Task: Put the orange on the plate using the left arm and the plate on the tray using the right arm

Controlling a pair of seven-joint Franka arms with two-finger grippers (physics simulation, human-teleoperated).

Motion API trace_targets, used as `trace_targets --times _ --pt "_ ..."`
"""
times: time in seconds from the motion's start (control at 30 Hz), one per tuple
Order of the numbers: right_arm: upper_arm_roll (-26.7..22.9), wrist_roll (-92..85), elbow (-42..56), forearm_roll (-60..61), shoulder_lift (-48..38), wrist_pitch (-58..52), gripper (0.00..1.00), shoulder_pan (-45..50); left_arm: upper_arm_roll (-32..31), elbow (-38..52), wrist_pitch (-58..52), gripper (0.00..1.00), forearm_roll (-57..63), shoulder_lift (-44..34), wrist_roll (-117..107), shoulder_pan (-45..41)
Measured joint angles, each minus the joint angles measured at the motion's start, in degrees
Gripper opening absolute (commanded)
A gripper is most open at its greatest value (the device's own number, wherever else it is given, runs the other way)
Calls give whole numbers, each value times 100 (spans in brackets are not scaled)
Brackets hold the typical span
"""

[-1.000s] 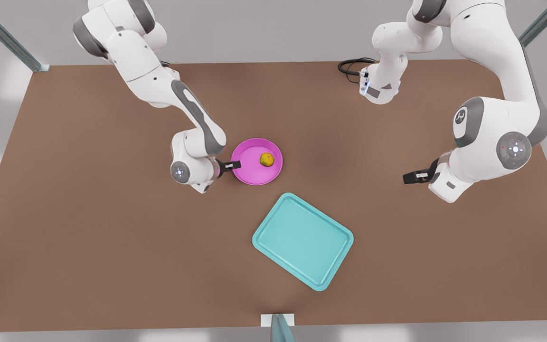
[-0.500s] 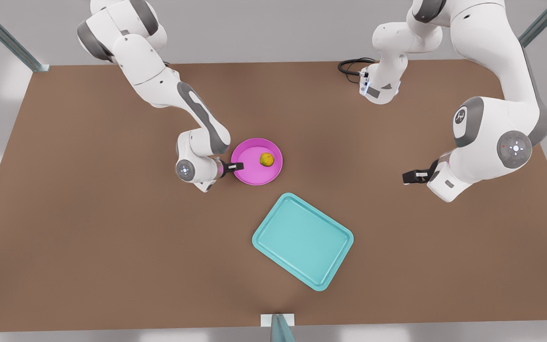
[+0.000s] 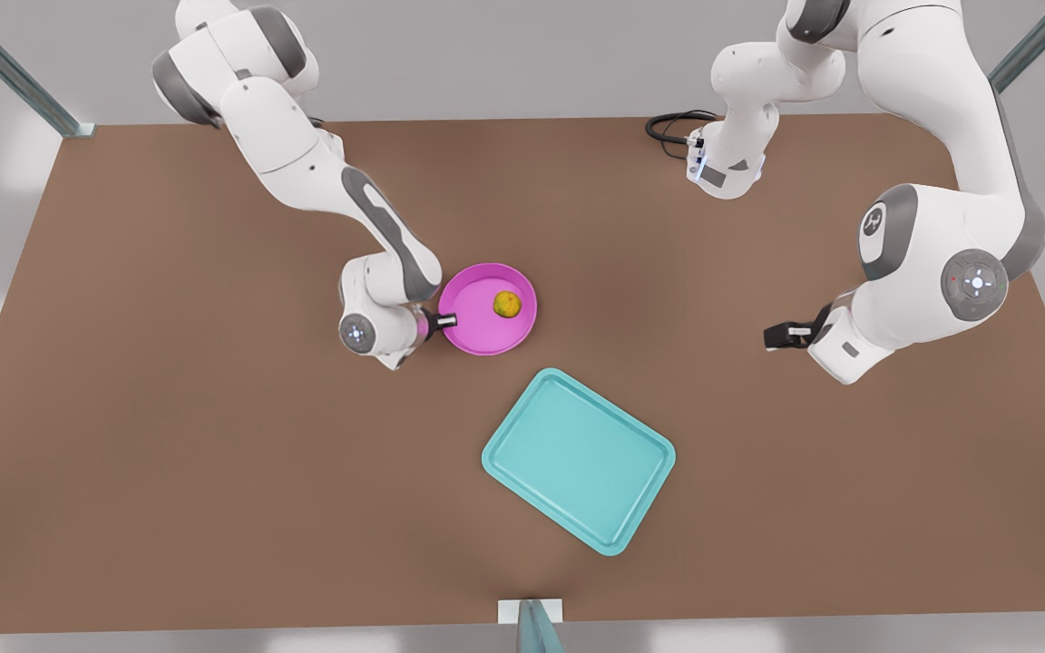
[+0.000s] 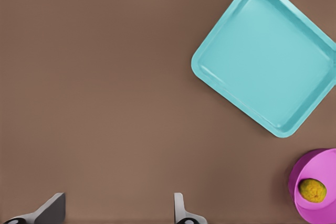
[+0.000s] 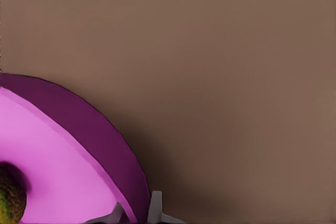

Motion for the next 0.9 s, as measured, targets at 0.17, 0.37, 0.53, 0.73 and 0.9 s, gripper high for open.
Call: trace_targets --times 0.17,0.37,0.53,0.73,0.9 --pt "0 -35 232 15 -50 -392 21 -201 0 0 -1 100 1 0 28 0" --pt "0 -63 1051 43 -31 -938 21 -589 0 0 -2 100 2 -4 52 0" --pt "-11 -70 2936 58 860 -1517 21 -915 0 -3 -2 100 6 0 66 0" --pt "-2 -18 4850 177 2427 -1476 21 -613 0 -7 -2 100 3 9 78 0" --pt "18 21 5784 432 3107 -983 21 -211 0 -9 -7 100 8 6 87 0"
